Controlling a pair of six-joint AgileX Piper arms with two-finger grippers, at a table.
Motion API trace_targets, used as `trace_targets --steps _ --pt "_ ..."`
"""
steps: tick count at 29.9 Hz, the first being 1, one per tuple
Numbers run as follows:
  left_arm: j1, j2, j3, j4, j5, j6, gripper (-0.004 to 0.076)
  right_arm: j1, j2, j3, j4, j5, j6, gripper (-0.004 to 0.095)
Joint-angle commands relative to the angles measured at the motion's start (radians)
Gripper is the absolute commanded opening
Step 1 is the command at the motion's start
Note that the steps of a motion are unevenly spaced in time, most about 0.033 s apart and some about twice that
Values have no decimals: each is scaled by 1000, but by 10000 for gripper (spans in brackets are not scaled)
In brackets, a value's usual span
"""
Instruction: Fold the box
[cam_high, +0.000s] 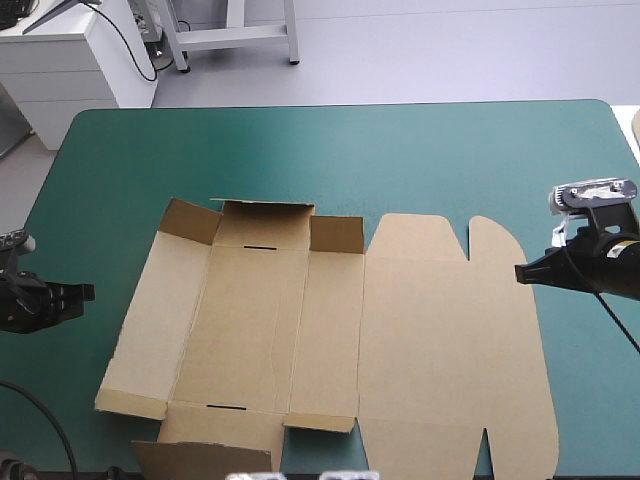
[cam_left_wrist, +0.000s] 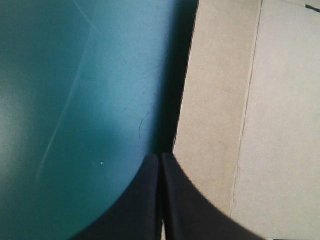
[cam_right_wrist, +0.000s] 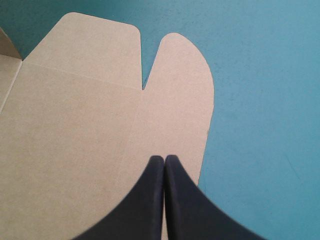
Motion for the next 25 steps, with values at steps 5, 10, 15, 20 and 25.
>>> trace_targets --steps 5,10,15,20,25 --pt "2 -12 -2 -29 63 44 47 -5 -13 -26 17 -45 -21 -21" --pt "2 -10 96 -7 31 49 337 -5 -13 -26 23 -43 -23 -21" --pt "2 -8 203 -65 -65 -5 465 -5 -13 -26 30 -43 -35 -21" --pt "-23 32 247 -105 -69 46 456 -5 -13 -15 55 -46 -52 -21" --pt "-115 94 247 -115 -48 105 456 -5 -13 -6 55 -49 -54 -21"
